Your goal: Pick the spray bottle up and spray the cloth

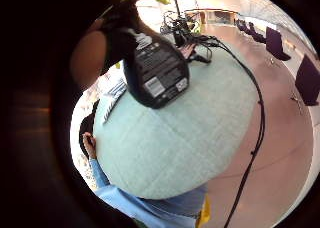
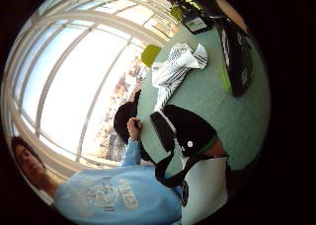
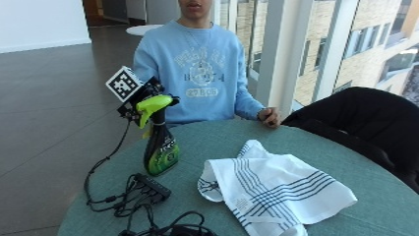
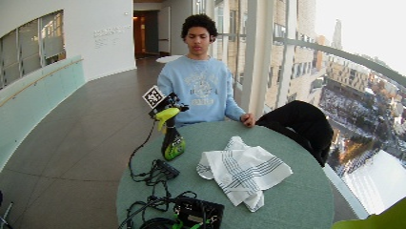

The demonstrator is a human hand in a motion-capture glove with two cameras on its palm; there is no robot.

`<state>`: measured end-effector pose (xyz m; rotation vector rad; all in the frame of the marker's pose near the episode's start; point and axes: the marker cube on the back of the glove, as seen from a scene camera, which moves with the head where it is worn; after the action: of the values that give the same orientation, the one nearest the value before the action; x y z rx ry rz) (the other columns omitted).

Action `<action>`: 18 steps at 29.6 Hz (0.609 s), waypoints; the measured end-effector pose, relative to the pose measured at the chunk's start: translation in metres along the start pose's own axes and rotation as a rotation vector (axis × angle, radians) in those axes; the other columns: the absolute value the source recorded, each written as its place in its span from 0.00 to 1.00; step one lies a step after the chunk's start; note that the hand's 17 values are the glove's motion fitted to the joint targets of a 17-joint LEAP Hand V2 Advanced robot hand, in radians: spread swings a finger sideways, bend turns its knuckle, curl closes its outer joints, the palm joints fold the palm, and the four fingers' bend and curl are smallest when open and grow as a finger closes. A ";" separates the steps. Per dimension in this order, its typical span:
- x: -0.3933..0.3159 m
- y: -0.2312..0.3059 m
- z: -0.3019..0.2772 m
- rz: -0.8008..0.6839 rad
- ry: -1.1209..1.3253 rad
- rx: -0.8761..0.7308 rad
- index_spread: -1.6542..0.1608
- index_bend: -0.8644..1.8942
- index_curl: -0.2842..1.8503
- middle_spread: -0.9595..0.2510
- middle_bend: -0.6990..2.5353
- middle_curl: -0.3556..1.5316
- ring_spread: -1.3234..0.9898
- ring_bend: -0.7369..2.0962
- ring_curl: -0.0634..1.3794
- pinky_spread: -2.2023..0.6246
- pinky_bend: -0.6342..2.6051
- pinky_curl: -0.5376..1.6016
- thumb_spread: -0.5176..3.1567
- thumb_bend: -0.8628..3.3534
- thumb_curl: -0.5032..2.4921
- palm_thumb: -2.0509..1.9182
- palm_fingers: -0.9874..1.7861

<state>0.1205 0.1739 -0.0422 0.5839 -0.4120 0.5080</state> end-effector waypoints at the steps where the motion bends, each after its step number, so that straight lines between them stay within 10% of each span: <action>1: 0.007 -0.002 0.000 0.012 -0.019 -0.008 0.69 0.35 0.24 0.75 0.32 0.35 0.58 0.37 0.21 0.86 0.30 0.39 0.44 0.22 0.24 0.65 0.54; 18: 0.048 -0.072 0.053 0.324 -0.427 0.150 0.69 0.36 0.24 0.75 0.32 0.38 0.58 0.36 0.23 0.86 0.29 0.39 0.43 0.20 0.25 0.65 0.52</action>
<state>0.1875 0.1059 -0.0074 0.7783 -0.8888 0.7302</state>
